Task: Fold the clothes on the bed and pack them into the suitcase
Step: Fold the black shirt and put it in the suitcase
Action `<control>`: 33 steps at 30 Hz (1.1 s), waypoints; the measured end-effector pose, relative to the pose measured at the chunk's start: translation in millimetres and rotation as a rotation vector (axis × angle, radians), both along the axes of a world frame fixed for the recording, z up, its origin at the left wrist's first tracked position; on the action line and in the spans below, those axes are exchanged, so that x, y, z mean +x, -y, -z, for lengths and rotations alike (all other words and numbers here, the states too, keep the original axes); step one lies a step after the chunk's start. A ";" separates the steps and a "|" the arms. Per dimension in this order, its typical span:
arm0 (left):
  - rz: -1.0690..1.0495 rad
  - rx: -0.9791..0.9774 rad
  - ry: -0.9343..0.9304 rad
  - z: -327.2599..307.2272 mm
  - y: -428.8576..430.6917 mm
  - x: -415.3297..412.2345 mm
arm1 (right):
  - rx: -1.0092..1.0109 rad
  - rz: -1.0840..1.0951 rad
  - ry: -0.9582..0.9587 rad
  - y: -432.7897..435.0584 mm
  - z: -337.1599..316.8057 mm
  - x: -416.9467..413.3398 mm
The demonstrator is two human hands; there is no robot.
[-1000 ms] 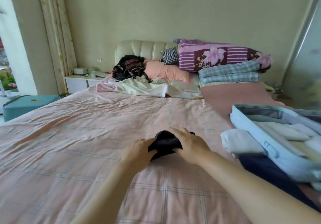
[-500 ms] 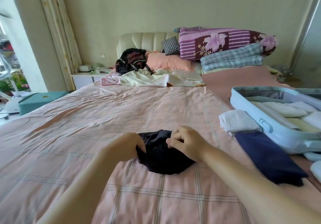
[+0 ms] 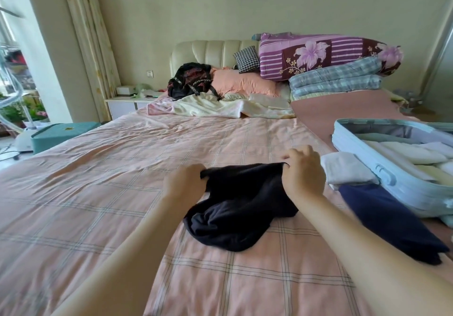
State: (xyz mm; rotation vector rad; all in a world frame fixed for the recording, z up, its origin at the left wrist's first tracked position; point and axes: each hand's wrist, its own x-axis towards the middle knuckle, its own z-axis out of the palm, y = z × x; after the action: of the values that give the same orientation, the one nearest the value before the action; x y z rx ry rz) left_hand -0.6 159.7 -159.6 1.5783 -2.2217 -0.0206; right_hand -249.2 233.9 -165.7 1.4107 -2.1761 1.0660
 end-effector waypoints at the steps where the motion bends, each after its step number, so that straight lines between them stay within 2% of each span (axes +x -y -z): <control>1: -0.044 -0.022 -0.076 -8.1 0.7 -6.7 | -0.020 -0.014 -0.059 0.5 4.1 -2.7; 2: -0.072 0.018 -0.200 -14.1 5.1 -12.7 | -0.043 -0.092 -0.062 -0.3 4.6 -1.5; 4: -0.071 0.243 -0.557 -25.4 14.4 -26.1 | -0.032 -0.373 0.044 -0.9 3.7 8.7; 6: 0.023 0.436 -0.894 -29.7 24.6 -39.9 | 0.117 -0.539 0.006 1.5 4.3 21.1; 8: 0.225 0.397 -0.945 -34.7 32.6 -52.1 | 0.289 -0.484 -0.083 14.2 9.0 19.3; 10: 0.414 0.384 -0.930 -38.0 35.8 -61.8 | 0.440 -0.262 -0.096 26.2 15.4 7.9; 12: 0.478 0.347 -0.837 -37.1 41.6 -65.8 | 0.578 -0.033 -0.128 30.6 18.4 -2.1; 14: 0.432 0.282 -0.540 -24.3 51.1 -63.6 | 0.607 0.035 -0.222 31.2 24.6 -8.2; 16: 0.317 0.334 -0.151 -5.9 58.4 -55.7 | 0.451 -0.165 -0.287 33.4 30.5 -9.7; 18: 0.196 0.433 0.172 11.2 55.4 -42.5 | 0.393 -0.465 -0.153 28.2 24.4 1.6; 20: 0.133 0.447 0.363 26.7 49.9 -30.0 | 0.570 -0.591 -0.052 23.0 19.4 14.8; 21: 0.122 0.434 0.364 32.0 47.5 -25.7 | 0.644 -0.585 -0.108 22.6 20.3 18.6; 24: 0.056 0.354 0.102 30.3 41.7 -12.9 | 0.670 -0.476 -0.382 20.4 19.2 18.8; 27: -0.004 0.198 -0.289 3.0 33.2 -2.3 | 0.527 -0.386 -0.395 11.5 5.3 18.6; 29: 0.048 0.216 -0.519 -13.3 20.2 0.0 | 0.524 -0.397 -0.403 1.7 -3.2 23.9; 31: 0.150 0.303 -0.675 -22.3 -0.7 1.0 | 0.680 -0.486 -0.198 -10.7 -9.4 28.5; 33: 0.288 0.355 -0.644 -25.6 -19.5 4.4 | 0.771 -0.582 0.115 -24.4 -15.7 32.2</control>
State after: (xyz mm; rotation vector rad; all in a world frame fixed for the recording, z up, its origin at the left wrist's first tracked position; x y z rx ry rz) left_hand 3.8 179.2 -134.1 1.1562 -1.9495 -0.9132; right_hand -217.1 258.4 -150.0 2.4760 -2.4468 0.4369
